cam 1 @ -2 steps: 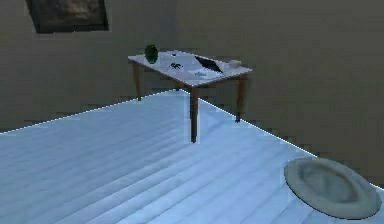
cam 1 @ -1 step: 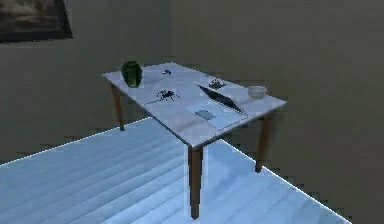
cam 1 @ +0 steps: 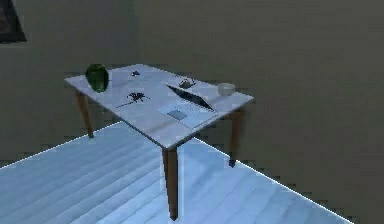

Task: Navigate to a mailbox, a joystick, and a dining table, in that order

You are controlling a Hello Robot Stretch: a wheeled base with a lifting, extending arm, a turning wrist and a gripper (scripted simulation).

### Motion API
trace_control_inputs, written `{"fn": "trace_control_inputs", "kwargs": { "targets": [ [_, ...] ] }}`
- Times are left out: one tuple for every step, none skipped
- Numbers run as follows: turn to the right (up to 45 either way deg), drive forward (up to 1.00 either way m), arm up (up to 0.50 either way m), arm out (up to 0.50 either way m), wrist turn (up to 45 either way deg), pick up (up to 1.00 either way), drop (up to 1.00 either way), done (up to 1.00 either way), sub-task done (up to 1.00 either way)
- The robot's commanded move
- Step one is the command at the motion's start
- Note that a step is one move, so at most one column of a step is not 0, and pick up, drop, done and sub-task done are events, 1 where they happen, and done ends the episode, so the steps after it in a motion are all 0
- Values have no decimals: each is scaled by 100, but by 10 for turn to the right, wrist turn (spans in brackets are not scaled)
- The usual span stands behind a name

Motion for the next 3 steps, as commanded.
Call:
{"fn": "trace_control_inputs", "kwargs": {
  "targets": [
    [0,20,0,0,0,0,0,0,0],
    [-120,0,0,0,0,0,0,0,0],
    [0,0,0,0,0,0,0,100,0]
  ]
}}
